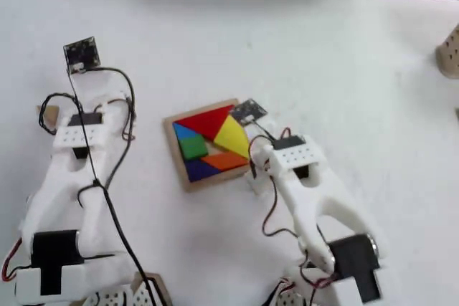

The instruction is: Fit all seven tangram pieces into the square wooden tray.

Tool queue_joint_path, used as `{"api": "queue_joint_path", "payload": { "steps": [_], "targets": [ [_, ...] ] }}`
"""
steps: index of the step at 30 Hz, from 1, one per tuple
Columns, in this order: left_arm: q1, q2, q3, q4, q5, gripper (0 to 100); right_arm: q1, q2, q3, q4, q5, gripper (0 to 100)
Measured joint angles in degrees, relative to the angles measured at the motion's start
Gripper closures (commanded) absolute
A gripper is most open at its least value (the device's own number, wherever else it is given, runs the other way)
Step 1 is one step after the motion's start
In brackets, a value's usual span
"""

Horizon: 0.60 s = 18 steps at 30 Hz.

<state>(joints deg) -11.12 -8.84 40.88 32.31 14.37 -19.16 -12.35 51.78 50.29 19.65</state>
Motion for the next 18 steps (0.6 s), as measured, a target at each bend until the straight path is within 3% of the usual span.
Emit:
{"api": "queue_joint_path", "payload": {
  "steps": [9,14,18],
  "targets": [
    [-0.7,0.0,0.0,0.0,0.3,98,-1.8,-11.2,4.5,-5.7,-2.5,98.0],
    [-3.2,0.0,0.1,-4.6,3.3,98,-8.6,-11.3,0.1,-7.5,-11.8,96.9],
    [-5.2,0.0,1.1,-8.2,7.4,97,-16.5,-11.3,-1.1,-11.6,-15.0,86.5]
  ]
}}
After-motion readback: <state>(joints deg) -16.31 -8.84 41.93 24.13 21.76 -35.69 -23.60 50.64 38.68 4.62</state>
